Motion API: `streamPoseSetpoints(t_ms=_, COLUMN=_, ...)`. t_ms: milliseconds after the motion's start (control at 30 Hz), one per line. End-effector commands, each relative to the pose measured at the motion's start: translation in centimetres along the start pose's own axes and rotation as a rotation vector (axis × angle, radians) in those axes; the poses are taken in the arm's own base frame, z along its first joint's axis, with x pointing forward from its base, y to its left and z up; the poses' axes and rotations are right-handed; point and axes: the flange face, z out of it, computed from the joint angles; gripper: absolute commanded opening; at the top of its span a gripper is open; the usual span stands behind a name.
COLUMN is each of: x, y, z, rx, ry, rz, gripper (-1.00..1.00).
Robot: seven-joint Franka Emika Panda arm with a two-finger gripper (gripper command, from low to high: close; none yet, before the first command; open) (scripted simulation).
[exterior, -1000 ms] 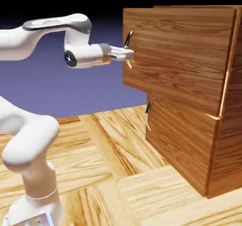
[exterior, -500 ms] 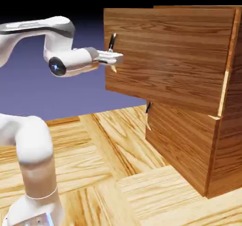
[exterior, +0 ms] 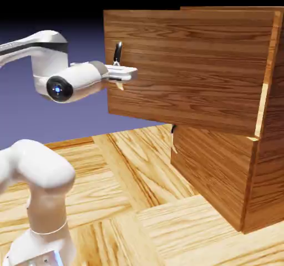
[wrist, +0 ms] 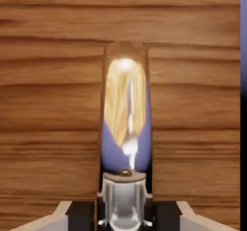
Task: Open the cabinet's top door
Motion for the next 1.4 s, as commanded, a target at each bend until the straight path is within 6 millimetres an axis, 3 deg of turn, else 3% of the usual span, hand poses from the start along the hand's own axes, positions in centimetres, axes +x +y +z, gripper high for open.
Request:
streamPoseSetpoints(t_ms=0, x=0.0, y=0.0, z=-0.5, rx=-0.008, ry=0.006, rz=0.003, gripper=-1.0)
streamPoseSetpoints(t_ms=233, x=0.8, y=1.0, z=-2.0, rx=-0.015, ry=-0.001, rz=0.024, gripper=-1.0)
streamPoseSetpoints(t_ms=567, x=1.3, y=1.3, z=-1.0, rx=0.002, ry=-0.016, rz=0.024, gripper=-1.0)
streamPoseSetpoints(t_ms=867, x=0.3, y=0.2, z=-0.4, rx=-0.005, ry=0.001, rz=0.005, gripper=-1.0)
streamPoseSetpoints(t_ms=1200, x=-1.0, y=-1.1, z=-3.9, rx=-0.064, ry=0.064, rz=-0.001, gripper=-1.0)
streamPoseSetpoints(t_ms=1367, x=-2.1, y=-2.1, z=-7.0, rx=-0.115, ry=0.116, rz=-0.001, gripper=-1.0)
